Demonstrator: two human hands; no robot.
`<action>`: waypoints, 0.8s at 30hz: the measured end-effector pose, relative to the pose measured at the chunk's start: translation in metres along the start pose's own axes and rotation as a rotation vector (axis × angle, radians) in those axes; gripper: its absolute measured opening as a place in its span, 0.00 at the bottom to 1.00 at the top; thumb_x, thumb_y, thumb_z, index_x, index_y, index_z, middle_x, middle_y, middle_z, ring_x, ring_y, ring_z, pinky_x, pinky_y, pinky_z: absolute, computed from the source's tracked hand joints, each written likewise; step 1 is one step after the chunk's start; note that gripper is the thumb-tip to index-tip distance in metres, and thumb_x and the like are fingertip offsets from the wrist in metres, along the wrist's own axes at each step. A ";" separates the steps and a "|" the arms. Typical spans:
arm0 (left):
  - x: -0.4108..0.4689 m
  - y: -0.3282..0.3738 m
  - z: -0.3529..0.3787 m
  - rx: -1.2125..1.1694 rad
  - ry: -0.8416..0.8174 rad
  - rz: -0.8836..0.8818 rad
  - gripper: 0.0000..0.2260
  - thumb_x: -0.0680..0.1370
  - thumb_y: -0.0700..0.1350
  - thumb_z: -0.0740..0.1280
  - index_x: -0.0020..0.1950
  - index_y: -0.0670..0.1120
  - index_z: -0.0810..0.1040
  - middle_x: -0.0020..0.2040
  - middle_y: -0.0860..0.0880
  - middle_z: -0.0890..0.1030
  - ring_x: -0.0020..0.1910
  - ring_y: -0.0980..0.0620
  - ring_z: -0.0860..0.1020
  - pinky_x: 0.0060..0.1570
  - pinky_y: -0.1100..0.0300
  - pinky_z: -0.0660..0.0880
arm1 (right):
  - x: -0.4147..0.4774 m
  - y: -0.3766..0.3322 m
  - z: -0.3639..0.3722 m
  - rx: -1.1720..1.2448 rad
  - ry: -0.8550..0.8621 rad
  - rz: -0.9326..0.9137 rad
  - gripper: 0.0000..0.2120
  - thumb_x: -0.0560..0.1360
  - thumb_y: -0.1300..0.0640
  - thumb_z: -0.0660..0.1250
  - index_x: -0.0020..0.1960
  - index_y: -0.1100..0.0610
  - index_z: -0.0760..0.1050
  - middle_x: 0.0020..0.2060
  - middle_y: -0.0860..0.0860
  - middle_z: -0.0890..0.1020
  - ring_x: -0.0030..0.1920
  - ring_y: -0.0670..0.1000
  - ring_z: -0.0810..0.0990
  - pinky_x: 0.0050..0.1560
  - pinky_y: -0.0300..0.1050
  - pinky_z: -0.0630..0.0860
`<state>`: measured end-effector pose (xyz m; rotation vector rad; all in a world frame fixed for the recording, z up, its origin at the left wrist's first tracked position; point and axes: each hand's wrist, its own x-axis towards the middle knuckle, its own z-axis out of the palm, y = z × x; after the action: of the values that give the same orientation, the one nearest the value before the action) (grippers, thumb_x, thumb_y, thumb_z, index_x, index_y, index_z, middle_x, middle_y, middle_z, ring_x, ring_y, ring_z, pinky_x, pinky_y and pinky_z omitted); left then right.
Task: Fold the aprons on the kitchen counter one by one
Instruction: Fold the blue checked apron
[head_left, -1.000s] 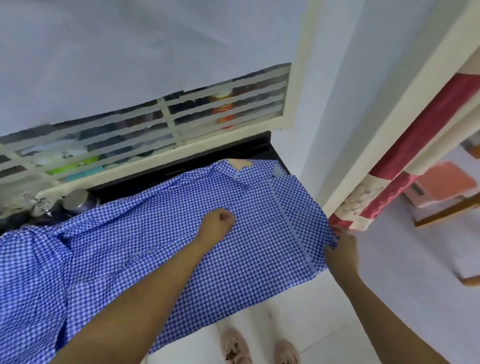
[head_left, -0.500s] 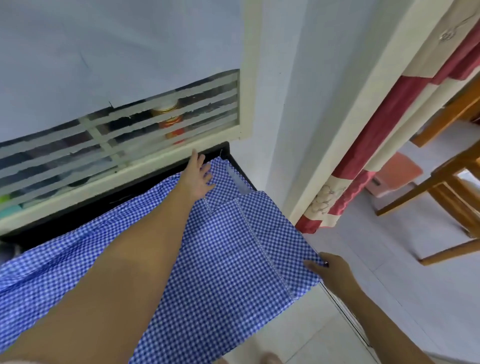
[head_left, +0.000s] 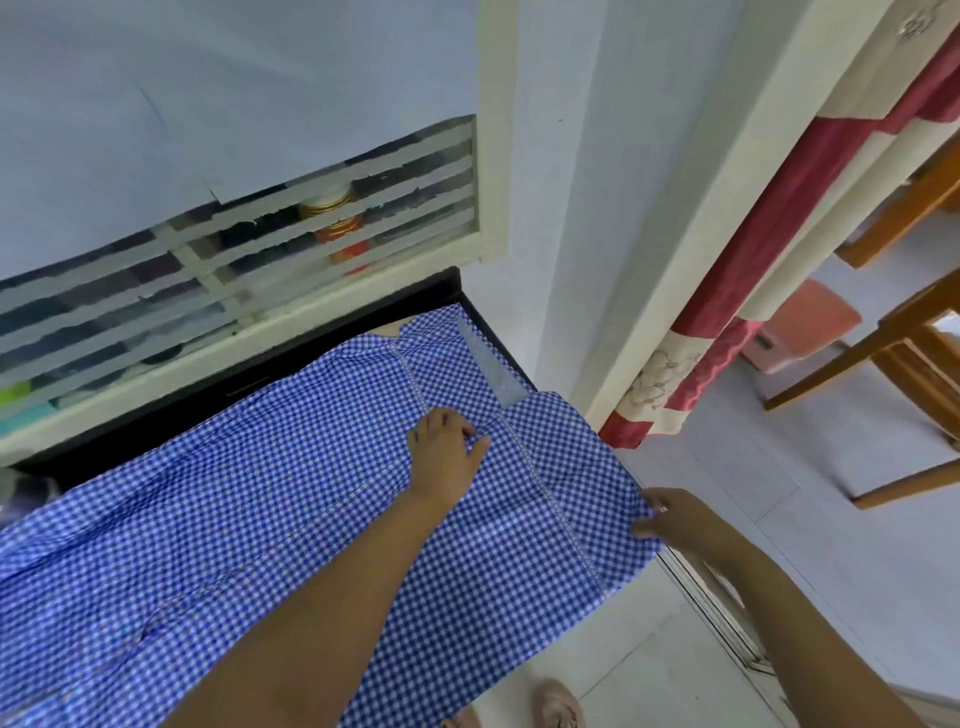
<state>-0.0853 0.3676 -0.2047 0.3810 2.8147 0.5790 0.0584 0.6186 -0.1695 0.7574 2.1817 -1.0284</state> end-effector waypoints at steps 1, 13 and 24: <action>-0.001 0.001 -0.004 0.008 -0.008 -0.010 0.13 0.79 0.56 0.62 0.54 0.47 0.76 0.57 0.48 0.73 0.62 0.48 0.70 0.66 0.50 0.62 | -0.001 0.002 -0.002 -0.042 -0.035 0.002 0.14 0.74 0.61 0.70 0.59 0.57 0.76 0.58 0.52 0.78 0.53 0.49 0.73 0.59 0.43 0.64; -0.015 -0.008 -0.031 -0.102 -0.330 0.230 0.11 0.78 0.40 0.67 0.60 0.43 0.79 0.57 0.45 0.78 0.56 0.48 0.74 0.60 0.57 0.69 | 0.023 -0.075 0.009 0.134 0.134 -0.174 0.19 0.72 0.43 0.69 0.50 0.59 0.77 0.45 0.57 0.82 0.41 0.51 0.78 0.52 0.49 0.75; -0.005 -0.053 -0.031 0.014 -0.421 0.038 0.32 0.80 0.64 0.52 0.79 0.53 0.45 0.78 0.55 0.39 0.77 0.51 0.37 0.73 0.41 0.35 | 0.081 -0.167 0.046 -0.006 0.168 -0.170 0.23 0.72 0.52 0.73 0.29 0.56 0.62 0.25 0.50 0.66 0.26 0.46 0.63 0.26 0.39 0.57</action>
<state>-0.1005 0.3086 -0.1983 0.4959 2.4128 0.4271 -0.0992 0.5111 -0.1735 0.6867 2.4265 -1.0751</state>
